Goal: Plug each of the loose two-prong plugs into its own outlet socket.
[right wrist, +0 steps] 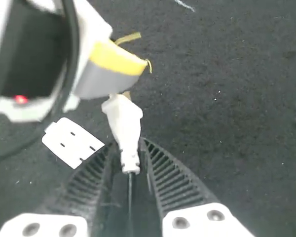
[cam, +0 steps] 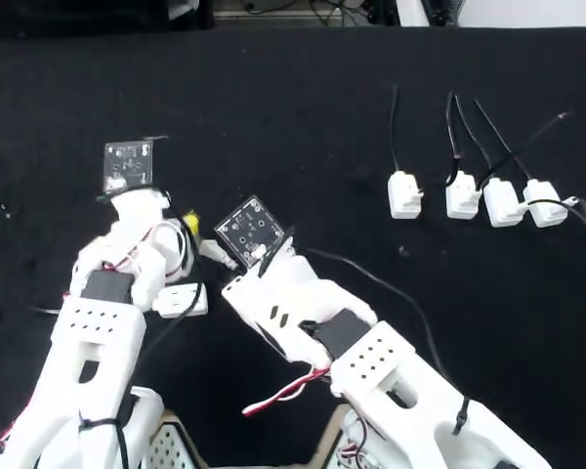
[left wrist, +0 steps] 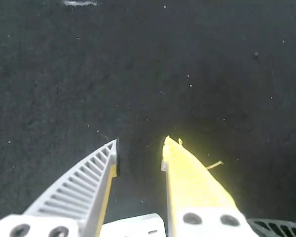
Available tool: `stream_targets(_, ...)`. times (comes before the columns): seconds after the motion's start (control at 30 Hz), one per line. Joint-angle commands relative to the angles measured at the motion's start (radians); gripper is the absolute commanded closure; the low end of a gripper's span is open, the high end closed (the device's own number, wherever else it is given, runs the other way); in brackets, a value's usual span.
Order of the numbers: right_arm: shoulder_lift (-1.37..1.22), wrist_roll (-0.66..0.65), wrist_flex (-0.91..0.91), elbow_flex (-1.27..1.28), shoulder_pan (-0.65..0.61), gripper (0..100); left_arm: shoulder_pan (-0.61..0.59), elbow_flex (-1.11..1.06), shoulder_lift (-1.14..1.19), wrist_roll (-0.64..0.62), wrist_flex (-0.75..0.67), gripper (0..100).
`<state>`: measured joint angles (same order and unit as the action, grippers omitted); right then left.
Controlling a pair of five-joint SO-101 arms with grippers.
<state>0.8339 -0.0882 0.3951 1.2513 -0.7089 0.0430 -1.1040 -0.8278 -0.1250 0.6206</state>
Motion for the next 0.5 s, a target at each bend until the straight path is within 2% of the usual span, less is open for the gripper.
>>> stream_targets(0.0, 0.031, 0.0, -0.032, -0.01, -0.006, 98.8, 0.051, -0.013, -0.008, -0.012, -0.034, 84)
stream_targets(0.17, 0.016, 0.0, -0.057, -0.01, -0.006, 98.7, 0.062, -0.019, -0.009, -0.017, -0.031, 84)
stream_targets(0.47, -0.183, -0.006, -0.094, -0.105, -0.006, 98.6, 0.035, -0.021, -0.006, -0.017, -0.034, 84)
